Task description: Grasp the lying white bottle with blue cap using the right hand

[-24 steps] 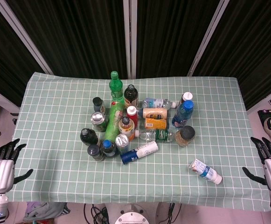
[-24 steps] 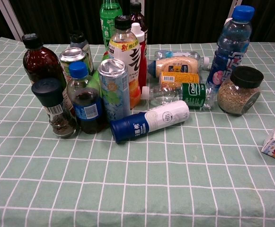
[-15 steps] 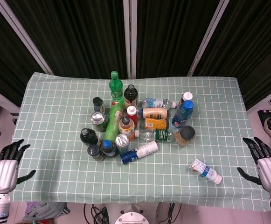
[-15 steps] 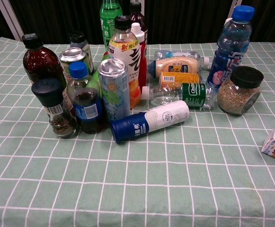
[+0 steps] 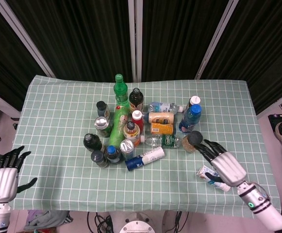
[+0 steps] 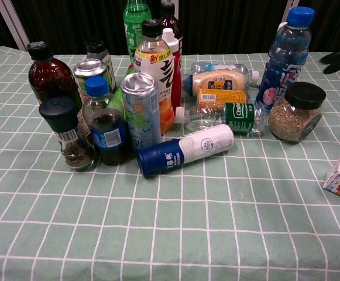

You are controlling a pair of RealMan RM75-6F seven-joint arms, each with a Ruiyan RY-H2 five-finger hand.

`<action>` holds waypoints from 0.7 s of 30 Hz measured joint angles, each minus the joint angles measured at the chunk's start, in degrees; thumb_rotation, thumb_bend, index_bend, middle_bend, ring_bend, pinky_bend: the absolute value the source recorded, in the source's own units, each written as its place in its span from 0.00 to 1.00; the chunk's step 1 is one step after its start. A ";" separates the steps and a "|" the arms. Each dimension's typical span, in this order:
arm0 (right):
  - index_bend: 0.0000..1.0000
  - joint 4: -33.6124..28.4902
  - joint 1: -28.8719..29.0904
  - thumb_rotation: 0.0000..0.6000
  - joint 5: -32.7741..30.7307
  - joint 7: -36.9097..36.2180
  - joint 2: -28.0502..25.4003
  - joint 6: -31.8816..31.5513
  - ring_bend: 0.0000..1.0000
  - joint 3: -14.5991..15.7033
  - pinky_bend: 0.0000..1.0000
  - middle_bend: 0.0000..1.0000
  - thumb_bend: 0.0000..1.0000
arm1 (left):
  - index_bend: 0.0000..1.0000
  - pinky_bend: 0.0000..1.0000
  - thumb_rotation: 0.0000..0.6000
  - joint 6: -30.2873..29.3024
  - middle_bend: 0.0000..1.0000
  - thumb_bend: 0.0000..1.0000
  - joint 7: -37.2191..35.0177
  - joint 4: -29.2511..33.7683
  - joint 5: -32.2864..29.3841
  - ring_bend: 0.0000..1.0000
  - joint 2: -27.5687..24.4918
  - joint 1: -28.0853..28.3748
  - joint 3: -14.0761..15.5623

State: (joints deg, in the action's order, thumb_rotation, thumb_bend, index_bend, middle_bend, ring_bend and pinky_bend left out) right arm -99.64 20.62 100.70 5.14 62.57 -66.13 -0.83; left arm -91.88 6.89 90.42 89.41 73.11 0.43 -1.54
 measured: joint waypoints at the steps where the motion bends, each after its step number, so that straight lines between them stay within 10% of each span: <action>1: 0.01 -0.47 1.57 1.00 -0.74 1.49 0.81 2.64 0.00 -0.67 0.14 0.11 0.14 | 0.22 0.16 1.00 -0.08 0.11 0.00 -0.25 -0.22 -0.10 0.11 0.06 -0.13 0.06; 9: 0.02 0.44 13.59 1.00 -14.01 13.62 13.04 18.35 0.00 -6.69 0.14 0.11 0.14 | 0.22 0.16 1.00 -0.37 0.11 0.00 -2.54 -2.43 -1.00 0.11 0.64 -0.97 0.31; 21: 0.08 12.87 22.85 1.00 -23.90 21.98 27.95 25.01 0.00 -8.24 0.14 0.16 0.16 | 0.22 0.16 1.00 -0.45 0.11 0.00 -4.16 -4.02 -1.85 0.11 0.98 -1.77 0.48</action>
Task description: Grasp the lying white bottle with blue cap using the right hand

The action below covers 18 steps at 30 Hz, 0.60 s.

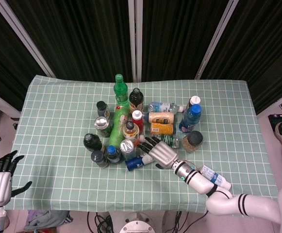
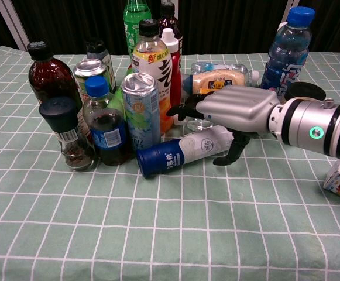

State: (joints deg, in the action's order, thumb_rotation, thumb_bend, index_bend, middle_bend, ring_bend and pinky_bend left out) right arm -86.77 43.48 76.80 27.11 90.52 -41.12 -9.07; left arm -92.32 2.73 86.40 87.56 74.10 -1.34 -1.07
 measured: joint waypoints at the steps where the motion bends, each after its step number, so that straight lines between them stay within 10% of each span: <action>1: 0.12 0.69 0.36 1.00 -0.12 0.04 0.72 0.15 0.02 0.16 0.15 0.18 0.17 | 0.22 0.16 1.00 -0.08 0.11 0.00 -0.09 -0.06 -0.04 0.11 0.01 -0.08 0.00; 8: 0.52 4.54 1.05 1.00 2.78 -3.18 4.15 -2.45 0.34 1.76 0.47 0.48 0.48 | 0.22 0.16 1.00 -0.52 0.11 0.00 -0.81 -0.60 -0.53 0.11 0.15 -0.84 0.09; 18: 0.63 2.92 -0.84 1.00 10.29 -11.39 1.71 -11.53 0.45 4.38 0.61 0.57 0.52 | 0.22 0.16 1.00 -0.80 0.11 0.00 -0.56 -0.33 -0.06 0.11 0.03 -0.87 -0.11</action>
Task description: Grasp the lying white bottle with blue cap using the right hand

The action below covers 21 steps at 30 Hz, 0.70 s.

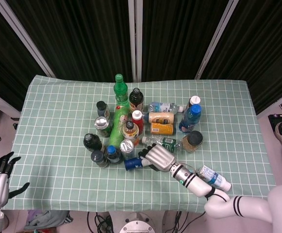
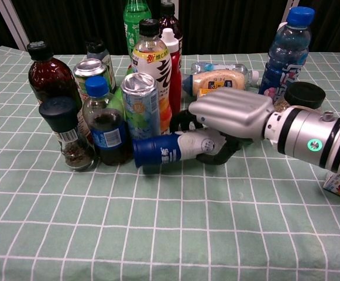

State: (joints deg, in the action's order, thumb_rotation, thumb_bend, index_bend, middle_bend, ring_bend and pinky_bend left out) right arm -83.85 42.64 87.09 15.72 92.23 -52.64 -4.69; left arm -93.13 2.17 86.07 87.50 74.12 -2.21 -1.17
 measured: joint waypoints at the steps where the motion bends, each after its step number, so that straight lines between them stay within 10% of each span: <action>1: 0.63 -0.77 -0.32 1.00 0.79 -0.57 -0.79 -1.13 0.45 0.21 0.61 0.57 0.52 | 0.22 0.16 1.00 -0.02 0.11 0.00 0.09 0.09 0.06 0.11 -0.05 0.02 -0.02; 12: 0.64 -13.13 -3.37 1.00 11.11 -12.50 -12.61 -14.06 0.47 2.16 0.64 0.59 0.52 | 0.22 0.16 1.00 -0.24 0.11 0.00 1.58 1.74 0.45 0.11 -0.84 -0.02 -0.09; 21: 0.64 -17.96 0.01 1.00 13.63 -15.33 -12.20 -16.08 0.47 -3.59 0.64 0.58 0.52 | 0.22 0.16 1.00 -1.14 0.11 0.00 3.59 4.02 1.13 0.11 -1.95 -0.37 0.00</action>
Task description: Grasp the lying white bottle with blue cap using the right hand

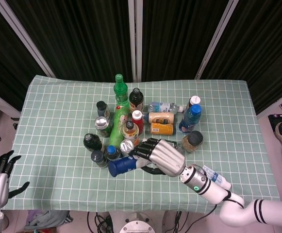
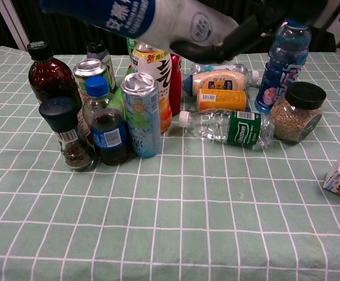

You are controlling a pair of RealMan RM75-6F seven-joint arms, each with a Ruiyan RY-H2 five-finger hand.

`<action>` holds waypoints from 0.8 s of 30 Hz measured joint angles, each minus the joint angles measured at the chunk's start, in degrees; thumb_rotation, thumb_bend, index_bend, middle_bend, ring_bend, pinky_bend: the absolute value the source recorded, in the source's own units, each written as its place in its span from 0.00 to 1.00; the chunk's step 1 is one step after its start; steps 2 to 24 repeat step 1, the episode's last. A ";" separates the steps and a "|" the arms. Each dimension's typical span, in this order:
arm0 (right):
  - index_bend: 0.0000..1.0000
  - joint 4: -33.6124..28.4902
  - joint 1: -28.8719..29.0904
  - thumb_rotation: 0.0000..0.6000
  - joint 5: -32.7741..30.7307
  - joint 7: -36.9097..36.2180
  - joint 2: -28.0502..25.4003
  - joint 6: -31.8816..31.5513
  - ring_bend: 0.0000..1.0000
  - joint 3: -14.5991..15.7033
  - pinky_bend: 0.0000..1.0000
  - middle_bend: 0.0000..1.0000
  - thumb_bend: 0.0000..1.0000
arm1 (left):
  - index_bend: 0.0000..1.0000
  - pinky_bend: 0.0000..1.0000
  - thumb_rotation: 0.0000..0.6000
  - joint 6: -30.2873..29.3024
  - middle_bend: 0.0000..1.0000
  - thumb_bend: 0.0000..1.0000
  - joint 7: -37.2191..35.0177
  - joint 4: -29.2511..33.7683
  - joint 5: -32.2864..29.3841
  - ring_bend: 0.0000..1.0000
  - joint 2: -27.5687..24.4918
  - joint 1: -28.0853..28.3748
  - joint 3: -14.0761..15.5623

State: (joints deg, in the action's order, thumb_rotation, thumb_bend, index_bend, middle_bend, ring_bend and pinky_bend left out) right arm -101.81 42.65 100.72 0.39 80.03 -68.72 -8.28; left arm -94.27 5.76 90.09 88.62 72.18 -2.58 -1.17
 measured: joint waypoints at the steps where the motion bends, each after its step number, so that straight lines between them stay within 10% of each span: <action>1: 0.64 -0.04 0.43 1.00 -0.24 0.32 0.38 0.49 0.47 -0.30 0.64 0.57 0.52 | 0.22 0.16 1.00 0.09 0.11 0.00 0.07 0.08 -0.13 0.11 -0.05 -0.04 0.03; 24: 0.64 -0.04 0.43 1.00 -0.24 0.32 0.38 0.49 0.47 -0.30 0.64 0.57 0.52 | 0.22 0.16 1.00 0.09 0.11 0.00 0.07 0.08 -0.13 0.11 -0.05 -0.04 0.03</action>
